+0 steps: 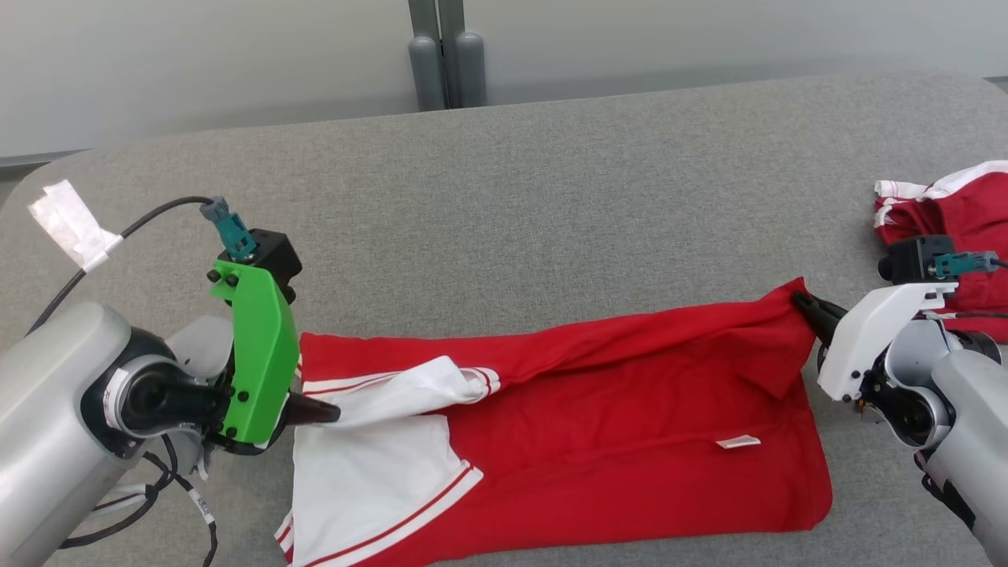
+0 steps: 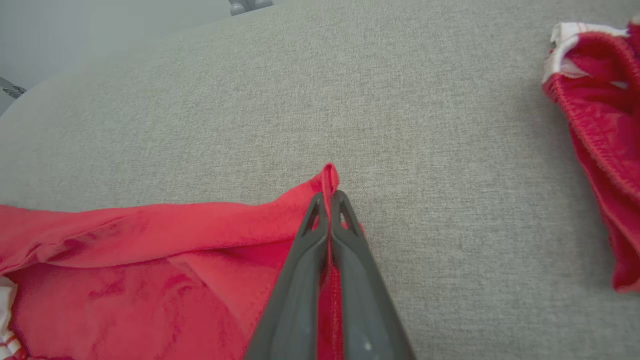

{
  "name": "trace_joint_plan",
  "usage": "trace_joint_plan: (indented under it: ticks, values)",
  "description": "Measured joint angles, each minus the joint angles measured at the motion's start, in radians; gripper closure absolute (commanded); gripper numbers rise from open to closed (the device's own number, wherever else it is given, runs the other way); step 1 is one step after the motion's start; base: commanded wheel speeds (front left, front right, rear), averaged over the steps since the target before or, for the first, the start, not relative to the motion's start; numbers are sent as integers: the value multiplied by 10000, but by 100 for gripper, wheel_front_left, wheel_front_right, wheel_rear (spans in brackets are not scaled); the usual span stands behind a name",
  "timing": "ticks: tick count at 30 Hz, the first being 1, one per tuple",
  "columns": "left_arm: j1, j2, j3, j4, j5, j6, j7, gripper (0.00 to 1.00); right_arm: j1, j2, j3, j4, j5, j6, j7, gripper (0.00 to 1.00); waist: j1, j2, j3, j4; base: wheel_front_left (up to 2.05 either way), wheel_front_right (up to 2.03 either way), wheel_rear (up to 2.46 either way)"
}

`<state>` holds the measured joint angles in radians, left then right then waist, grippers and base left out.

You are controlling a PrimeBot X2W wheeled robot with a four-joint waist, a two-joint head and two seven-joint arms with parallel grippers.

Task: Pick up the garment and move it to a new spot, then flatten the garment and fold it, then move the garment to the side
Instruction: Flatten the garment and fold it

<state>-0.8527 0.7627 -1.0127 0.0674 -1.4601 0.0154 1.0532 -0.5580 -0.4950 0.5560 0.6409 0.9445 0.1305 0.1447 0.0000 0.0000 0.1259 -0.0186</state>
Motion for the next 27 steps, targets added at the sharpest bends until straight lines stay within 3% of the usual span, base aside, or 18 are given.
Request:
trace_joint_plan:
  ticks: [16, 20, 21, 22, 23, 26, 27]
  values:
    - [686, 253, -470, 61, -52, 351, 337, 100, -21, -872, 1066, -631, 800, 2, 1526, 100, 0, 0, -21, -38, 0, 0, 0]
    - [866, 205, -604, 309, -54, 359, 347, 100, 3, -890, 1198, -612, 872, 2, 1701, 67, 0, 0, -57, -64, 0, 0, 0]
    - [918, 190, -652, 378, -54, 359, 362, 100, 6, -894, 1227, -608, 888, 0, 1705, 51, 0, 0, -64, -71, 0, 0, 0]
    - [965, 163, -690, 447, -50, 359, 362, 100, 7, -894, 1258, -598, 905, 0, 1718, 14, 0, 0, -67, -79, 0, 0, 0]
    - [997, 136, -715, 510, -44, 351, 355, 100, 8, -890, 1287, -596, 930, 2, 1760, 0, 0, 0, -70, -83, 0, 0, 0]
    - [1070, 31, -779, 721, -35, 284, 314, 100, 33, -861, 1381, -594, 1016, 0, 1843, 0, 0, 0, -103, -100, 0, 0, 0]
    - [1095, 0, -784, 765, -35, 265, 272, 68, 35, -861, 1402, -600, 1034, 0, 1852, 0, 0, 0, -121, -107, 0, 0, 0]
